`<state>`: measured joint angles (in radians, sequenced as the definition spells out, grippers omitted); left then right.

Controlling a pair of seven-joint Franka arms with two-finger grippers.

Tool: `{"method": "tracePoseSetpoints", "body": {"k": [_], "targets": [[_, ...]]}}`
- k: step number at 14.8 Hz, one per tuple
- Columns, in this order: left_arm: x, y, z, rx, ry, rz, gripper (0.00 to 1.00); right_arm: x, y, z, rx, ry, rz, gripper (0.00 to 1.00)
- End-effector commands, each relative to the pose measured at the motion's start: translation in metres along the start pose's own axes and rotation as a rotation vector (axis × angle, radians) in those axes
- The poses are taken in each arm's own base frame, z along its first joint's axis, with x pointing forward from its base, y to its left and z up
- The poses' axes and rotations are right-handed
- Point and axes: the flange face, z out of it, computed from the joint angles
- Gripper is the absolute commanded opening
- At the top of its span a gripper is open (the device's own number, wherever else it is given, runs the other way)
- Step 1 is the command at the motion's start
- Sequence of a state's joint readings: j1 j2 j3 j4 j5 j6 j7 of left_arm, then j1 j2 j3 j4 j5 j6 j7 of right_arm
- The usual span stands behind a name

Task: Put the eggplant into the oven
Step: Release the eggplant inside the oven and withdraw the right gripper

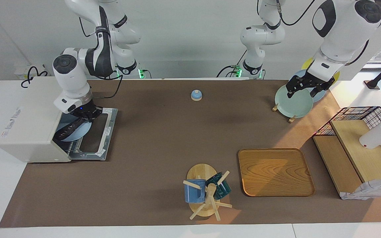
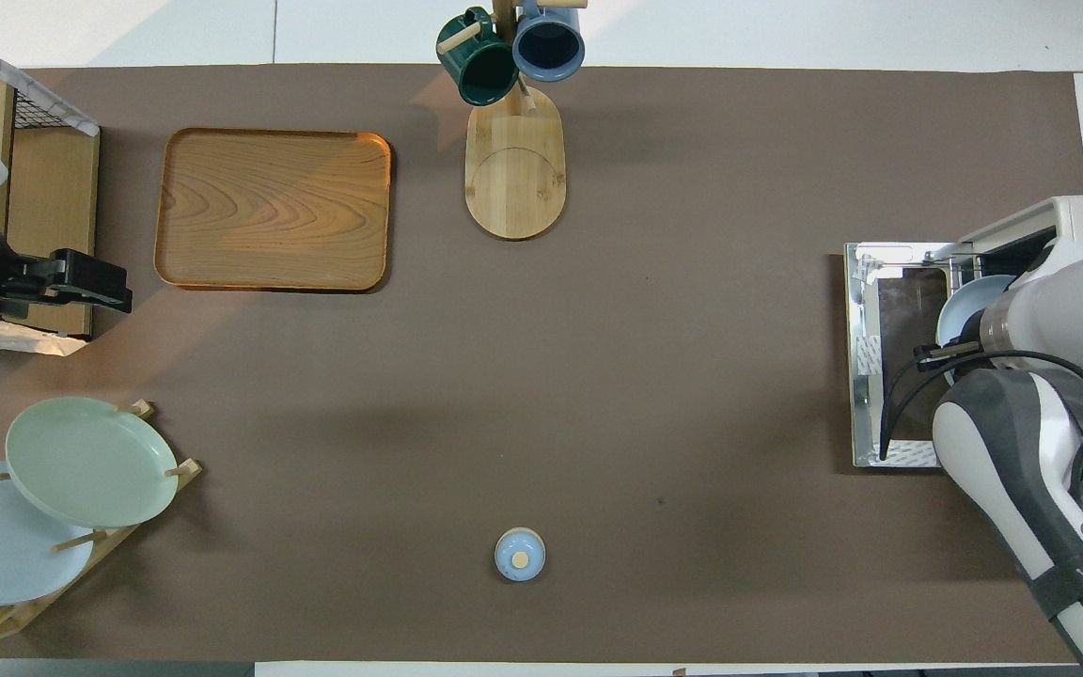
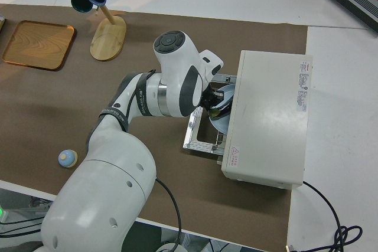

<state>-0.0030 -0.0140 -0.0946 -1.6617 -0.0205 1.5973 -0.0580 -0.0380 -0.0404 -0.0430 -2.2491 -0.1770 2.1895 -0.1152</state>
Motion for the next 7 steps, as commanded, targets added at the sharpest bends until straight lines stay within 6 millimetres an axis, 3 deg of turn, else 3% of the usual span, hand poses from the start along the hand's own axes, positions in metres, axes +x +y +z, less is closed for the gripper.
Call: {"method": "tracePoseSetpoints", "body": {"k": [1,3,4,5,7], "targets": [[-0.001,-0.002,-0.005,0.024,-0.004,0.027,1.0,-0.016,0.005,0.008,0.013,0.028,-0.019,0.0],[-0.001,-0.003,-0.005,0.024,-0.005,0.028,1.0,-0.015,0.006,0.008,0.013,0.029,-0.019,0.03],[-0.002,-0.003,-0.005,0.024,-0.005,0.027,1.0,-0.015,0.005,0.008,0.013,0.027,-0.022,0.27],[-0.002,-0.004,-0.005,0.024,-0.005,0.027,1.0,-0.015,0.004,0.007,0.013,0.025,-0.025,0.45],[-0.002,-0.004,-0.005,0.024,-0.004,0.022,1.0,-0.007,0.008,-0.006,0.008,0.017,-0.054,0.56]]}}
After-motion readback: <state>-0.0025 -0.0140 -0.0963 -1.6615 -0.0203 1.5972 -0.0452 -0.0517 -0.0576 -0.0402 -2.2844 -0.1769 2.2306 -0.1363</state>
